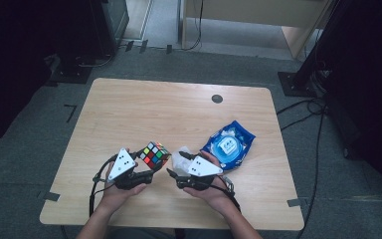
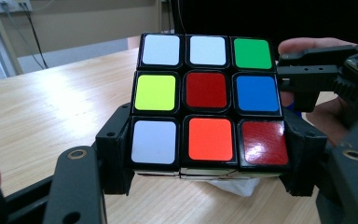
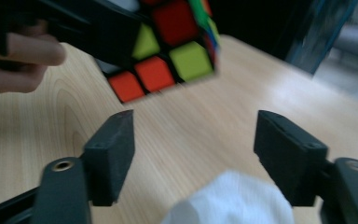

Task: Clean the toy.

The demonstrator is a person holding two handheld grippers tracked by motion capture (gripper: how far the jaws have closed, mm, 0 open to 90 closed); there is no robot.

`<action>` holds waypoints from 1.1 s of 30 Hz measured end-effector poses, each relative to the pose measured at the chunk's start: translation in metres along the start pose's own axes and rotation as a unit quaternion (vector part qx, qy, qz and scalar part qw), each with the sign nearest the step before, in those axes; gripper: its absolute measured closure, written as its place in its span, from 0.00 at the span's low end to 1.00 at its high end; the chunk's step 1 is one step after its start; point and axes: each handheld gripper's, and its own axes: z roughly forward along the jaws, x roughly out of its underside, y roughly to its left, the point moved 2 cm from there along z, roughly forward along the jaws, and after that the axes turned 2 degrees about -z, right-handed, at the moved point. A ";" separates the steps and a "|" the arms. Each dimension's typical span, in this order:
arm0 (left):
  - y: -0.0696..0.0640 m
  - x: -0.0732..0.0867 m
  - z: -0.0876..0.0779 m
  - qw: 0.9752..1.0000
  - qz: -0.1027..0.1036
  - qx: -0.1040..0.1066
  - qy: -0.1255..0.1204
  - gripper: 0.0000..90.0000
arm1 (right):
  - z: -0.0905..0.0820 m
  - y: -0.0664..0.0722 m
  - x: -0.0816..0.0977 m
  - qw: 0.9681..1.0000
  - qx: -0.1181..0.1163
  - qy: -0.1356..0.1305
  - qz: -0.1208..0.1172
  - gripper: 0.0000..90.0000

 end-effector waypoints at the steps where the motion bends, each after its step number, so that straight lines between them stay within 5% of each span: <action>1: -0.002 -0.001 0.001 1.000 -0.002 0.003 0.005 0.38 | 0.001 0.004 -0.001 1.000 0.003 -0.009 -0.021 0.29; 8: -0.017 -0.009 0.008 0.999 -0.023 0.036 0.032 0.38 | 0.004 0.018 -0.006 0.995 0.032 -0.043 -0.082 0.23; 16: -0.015 -0.012 0.011 0.993 -0.083 0.071 0.047 0.37 | -0.002 0.023 -0.010 0.988 0.065 -0.060 -0.125 0.38; 18: -0.013 -0.011 0.013 0.991 -0.096 0.081 0.048 0.36 | -0.003 0.022 -0.011 0.990 0.061 -0.055 -0.118 0.38; 22: -0.009 -0.016 0.010 0.991 -0.102 0.078 0.025 0.31 | -0.006 0.017 -0.008 0.992 0.045 -0.035 -0.108 0.39; 26: 0.002 -0.021 0.005 0.991 -0.110 0.070 -0.001 0.32 | -0.015 0.002 -0.004 0.994 0.057 -0.017 -0.089 0.39; 28: 0.006 -0.019 0.008 0.993 -0.108 0.051 0.002 0.33 | -0.023 -0.009 -0.001 0.996 0.061 -0.012 -0.063 0.39; 31: 0.008 -0.012 0.021 0.992 -0.118 0.050 0.018 0.34 | -0.033 -0.024 0.004 0.997 0.071 0.002 -0.032 0.39; 33: 0.004 -0.008 0.033 0.992 -0.107 0.044 0.043 0.35 | -0.040 -0.030 0.007 0.997 0.070 0.012 -0.021 0.39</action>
